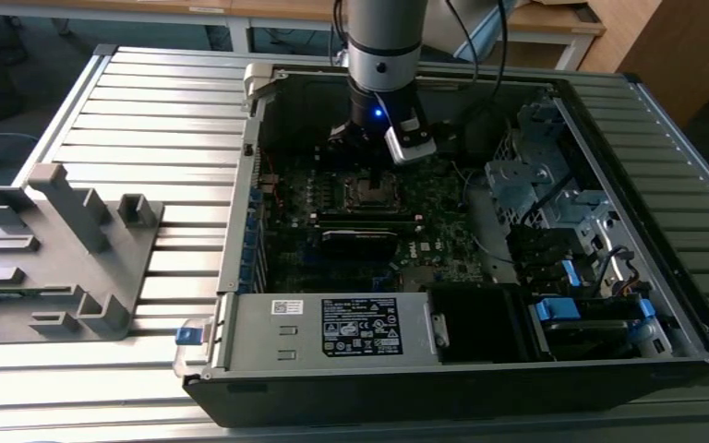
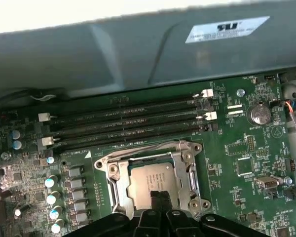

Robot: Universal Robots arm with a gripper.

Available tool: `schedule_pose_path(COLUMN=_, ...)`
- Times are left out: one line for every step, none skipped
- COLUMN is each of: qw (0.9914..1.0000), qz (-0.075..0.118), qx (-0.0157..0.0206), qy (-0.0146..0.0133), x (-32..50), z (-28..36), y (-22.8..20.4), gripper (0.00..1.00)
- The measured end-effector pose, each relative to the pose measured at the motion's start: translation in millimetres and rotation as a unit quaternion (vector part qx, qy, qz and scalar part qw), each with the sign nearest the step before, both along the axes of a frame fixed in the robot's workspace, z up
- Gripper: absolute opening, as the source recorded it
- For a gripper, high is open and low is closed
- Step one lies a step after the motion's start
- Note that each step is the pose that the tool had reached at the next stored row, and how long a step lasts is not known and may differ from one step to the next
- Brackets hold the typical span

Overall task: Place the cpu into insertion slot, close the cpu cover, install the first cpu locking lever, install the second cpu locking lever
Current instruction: 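Install the first cpu locking lever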

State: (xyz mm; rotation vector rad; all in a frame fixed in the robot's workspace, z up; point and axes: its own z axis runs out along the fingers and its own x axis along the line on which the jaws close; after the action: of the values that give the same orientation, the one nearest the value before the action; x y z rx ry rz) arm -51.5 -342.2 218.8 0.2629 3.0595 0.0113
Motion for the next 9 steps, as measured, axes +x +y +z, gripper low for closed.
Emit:
schedule_pose_path(qw=1.0, qz=0.0, qx=0.0001, qy=-0.0001, x=0.0, z=-0.2, y=-0.2, gripper=0.11)
schedule_pose_path(qw=1.0, qz=0.0, qx=0.0, qy=0.0, x=0.0, z=-0.2, y=-0.2, gripper=0.11)
schedule_pose_path(qw=1.0, qz=0.0, qx=-0.0001, qy=0.0, x=0.0, z=-0.2, y=-0.3, gripper=0.11)
schedule_pose_path(qw=1.0, qz=0.0, qx=-0.0004, qy=0.0, x=0.0, z=-0.1, y=-0.3, gripper=0.11)
schedule_pose_path(qw=1.0, qz=0.0, qx=-0.0006, qy=0.0, x=0.0, z=-0.1, y=-0.3, gripper=0.11)
schedule_pose_path(qw=1.0, qz=0.0, qx=-0.0008, qy=0.0002, x=0.0, z=-0.2, y=-0.3, gripper=0.11)
schedule_pose_path(qw=1.0, qz=0.0, qx=-0.0008, qy=0.0021, x=0.0, z=-0.3, y=-0.3, gripper=0.11)
schedule_pose_path(qw=0.99999, qz=0.0, qx=-0.0008, qy=0.005, x=0.0, z=-0.5, y=-0.3, gripper=0.11)
schedule_pose_path(qw=0.99998, qz=0.0, qx=-0.0009, qy=0.0069, x=0.0, z=-0.5, y=-0.3, gripper=0.11)
